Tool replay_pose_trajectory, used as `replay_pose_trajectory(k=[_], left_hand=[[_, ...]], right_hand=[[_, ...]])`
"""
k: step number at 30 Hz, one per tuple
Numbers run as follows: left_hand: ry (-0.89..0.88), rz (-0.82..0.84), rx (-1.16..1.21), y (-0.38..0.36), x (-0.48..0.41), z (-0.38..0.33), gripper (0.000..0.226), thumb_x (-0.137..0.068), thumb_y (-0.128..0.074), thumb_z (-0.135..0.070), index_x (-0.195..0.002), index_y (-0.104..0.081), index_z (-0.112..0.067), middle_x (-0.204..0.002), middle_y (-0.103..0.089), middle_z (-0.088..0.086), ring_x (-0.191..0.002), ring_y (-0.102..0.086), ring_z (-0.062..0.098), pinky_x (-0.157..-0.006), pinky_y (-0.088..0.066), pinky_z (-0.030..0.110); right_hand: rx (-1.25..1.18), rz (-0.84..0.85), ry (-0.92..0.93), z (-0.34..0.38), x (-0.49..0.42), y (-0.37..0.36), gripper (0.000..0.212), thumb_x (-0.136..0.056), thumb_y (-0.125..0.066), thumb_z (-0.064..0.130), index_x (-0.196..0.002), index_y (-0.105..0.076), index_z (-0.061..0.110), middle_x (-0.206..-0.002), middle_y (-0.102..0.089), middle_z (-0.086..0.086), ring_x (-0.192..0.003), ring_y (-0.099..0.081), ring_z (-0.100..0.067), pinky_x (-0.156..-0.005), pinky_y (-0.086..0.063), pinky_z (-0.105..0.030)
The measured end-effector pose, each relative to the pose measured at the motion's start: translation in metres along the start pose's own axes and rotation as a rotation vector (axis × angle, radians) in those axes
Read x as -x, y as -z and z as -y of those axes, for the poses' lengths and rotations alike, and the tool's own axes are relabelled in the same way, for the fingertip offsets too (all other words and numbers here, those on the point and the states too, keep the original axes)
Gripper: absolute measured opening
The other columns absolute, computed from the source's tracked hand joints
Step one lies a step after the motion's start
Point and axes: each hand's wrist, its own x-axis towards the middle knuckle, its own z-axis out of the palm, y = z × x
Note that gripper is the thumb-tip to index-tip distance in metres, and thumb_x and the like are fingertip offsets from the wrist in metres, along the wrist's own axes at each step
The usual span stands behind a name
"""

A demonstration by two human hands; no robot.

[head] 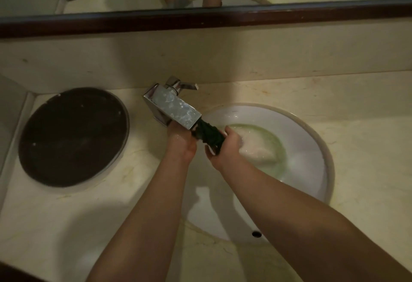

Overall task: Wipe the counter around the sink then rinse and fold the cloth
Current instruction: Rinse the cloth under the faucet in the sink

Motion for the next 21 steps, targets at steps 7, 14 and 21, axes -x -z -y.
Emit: replay_pose_trajectory(k=[7, 14, 21], left_hand=[[-0.142, -0.063, -0.154, 0.003, 0.011, 0.000, 0.016, -0.089, -0.059, -0.003, -0.088, -0.062, -0.018, -0.088, -0.066, 0.003, -0.083, -0.063, 0.022, -0.074, -0.051, 0.032], [-0.173, -0.105, 0.056, 0.006, 0.014, 0.001, 0.016, -0.089, -0.056, -0.007, -0.095, -0.067, -0.017, -0.088, -0.072, 0.006, -0.076, -0.070, 0.022, -0.068, -0.057, 0.033], [-0.115, -0.213, 0.176, 0.000, 0.008, 0.001, 0.021, -0.094, -0.049, -0.008, -0.086, -0.066, -0.016, -0.078, -0.069, 0.003, -0.071, -0.066, 0.020, -0.070, -0.052, 0.031]], right_hand=[[-0.055, 0.120, 0.045, -0.013, -0.001, -0.013, 0.032, -0.090, -0.055, 0.042, -0.103, -0.066, 0.015, -0.114, -0.067, -0.013, -0.105, -0.064, -0.029, -0.100, -0.049, -0.047], [0.165, 0.158, 0.177, -0.028, 0.000, -0.030, 0.037, -0.076, -0.072, 0.044, -0.095, -0.074, 0.012, -0.101, -0.074, -0.012, -0.092, -0.072, -0.027, -0.085, -0.059, -0.045], [0.284, 0.061, 0.114, -0.030, 0.008, -0.047, 0.031, -0.062, -0.080, 0.036, -0.073, -0.071, 0.009, -0.077, -0.075, -0.010, -0.069, -0.071, -0.024, -0.072, -0.058, -0.040]])
